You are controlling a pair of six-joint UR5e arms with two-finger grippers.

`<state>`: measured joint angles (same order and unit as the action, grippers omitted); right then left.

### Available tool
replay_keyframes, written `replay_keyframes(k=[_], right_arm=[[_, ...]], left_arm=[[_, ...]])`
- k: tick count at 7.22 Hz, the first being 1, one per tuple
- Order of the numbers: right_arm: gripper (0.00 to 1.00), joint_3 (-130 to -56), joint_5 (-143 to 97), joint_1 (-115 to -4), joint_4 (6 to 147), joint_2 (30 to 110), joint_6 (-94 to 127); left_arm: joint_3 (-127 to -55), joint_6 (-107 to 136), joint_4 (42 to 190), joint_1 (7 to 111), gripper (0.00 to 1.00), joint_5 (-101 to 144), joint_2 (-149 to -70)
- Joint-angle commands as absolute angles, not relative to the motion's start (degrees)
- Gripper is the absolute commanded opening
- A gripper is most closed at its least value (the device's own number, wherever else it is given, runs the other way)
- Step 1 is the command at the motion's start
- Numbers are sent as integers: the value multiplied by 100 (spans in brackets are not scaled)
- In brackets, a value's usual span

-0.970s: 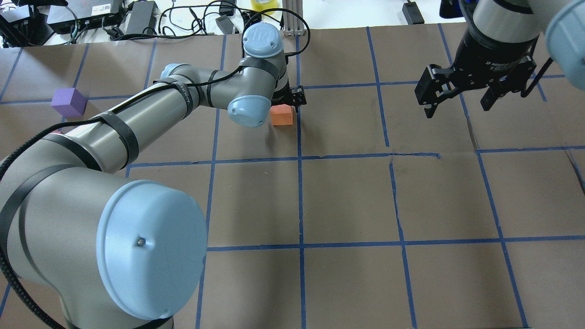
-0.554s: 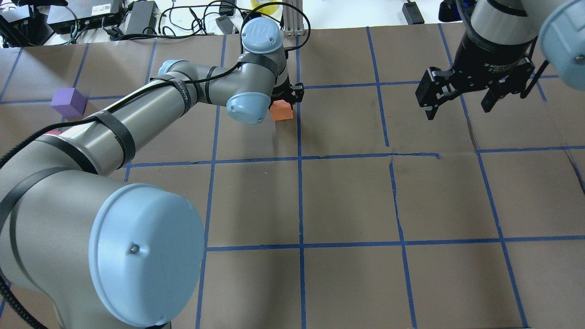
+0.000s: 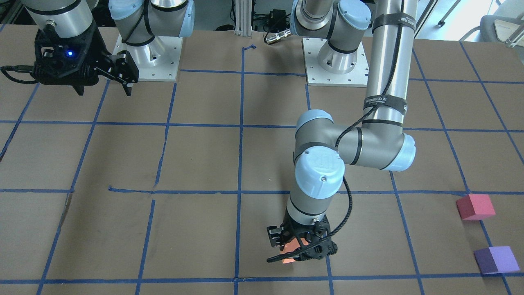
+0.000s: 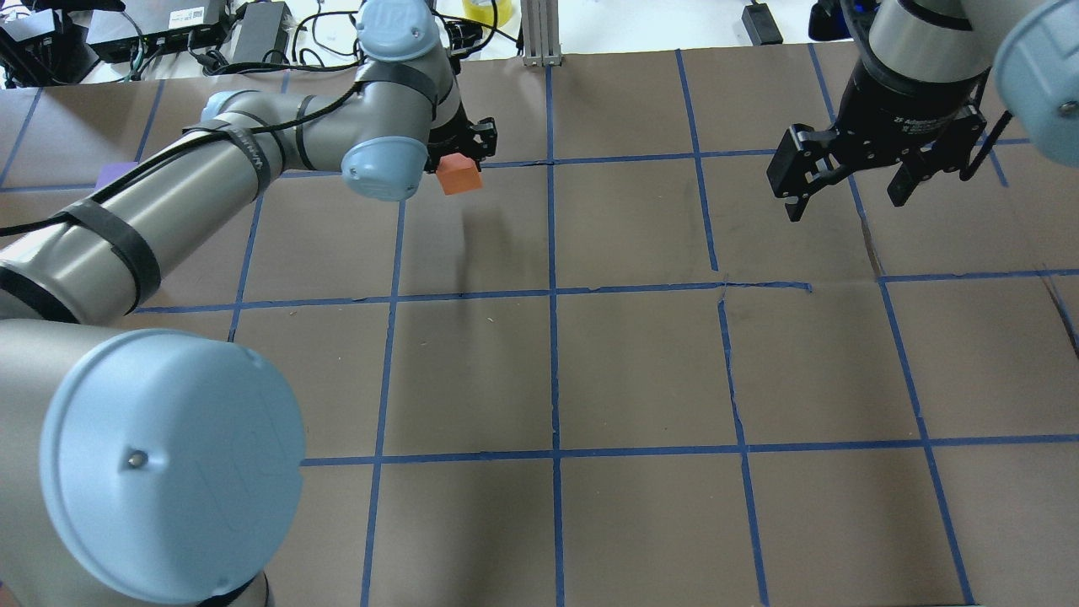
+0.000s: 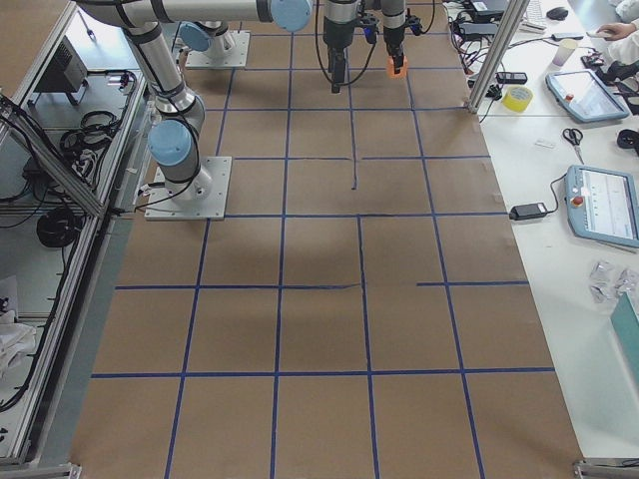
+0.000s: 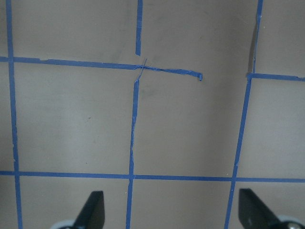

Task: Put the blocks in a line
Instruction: 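Carry the orange cube with the left gripper toward the pink and purple cubes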

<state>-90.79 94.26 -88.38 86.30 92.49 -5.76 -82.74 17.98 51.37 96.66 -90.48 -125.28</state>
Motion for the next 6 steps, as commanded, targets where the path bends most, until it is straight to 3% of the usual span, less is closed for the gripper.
replay_keyframes(k=[1, 4, 6], right_arm=[[100, -9079, 9431, -8842, 8640, 9246, -580], [100, -9079, 9422, -8842, 8657, 9246, -589], [100, -9079, 9422, -8842, 8683, 9237, -589]], left_arm=[[-8839, 290, 5247, 8741, 19, -9096, -12227], [-8992, -815, 5431, 7028, 17, -9097, -12041], [-8939, -2200, 5423, 6445, 16, -9376, -12032]])
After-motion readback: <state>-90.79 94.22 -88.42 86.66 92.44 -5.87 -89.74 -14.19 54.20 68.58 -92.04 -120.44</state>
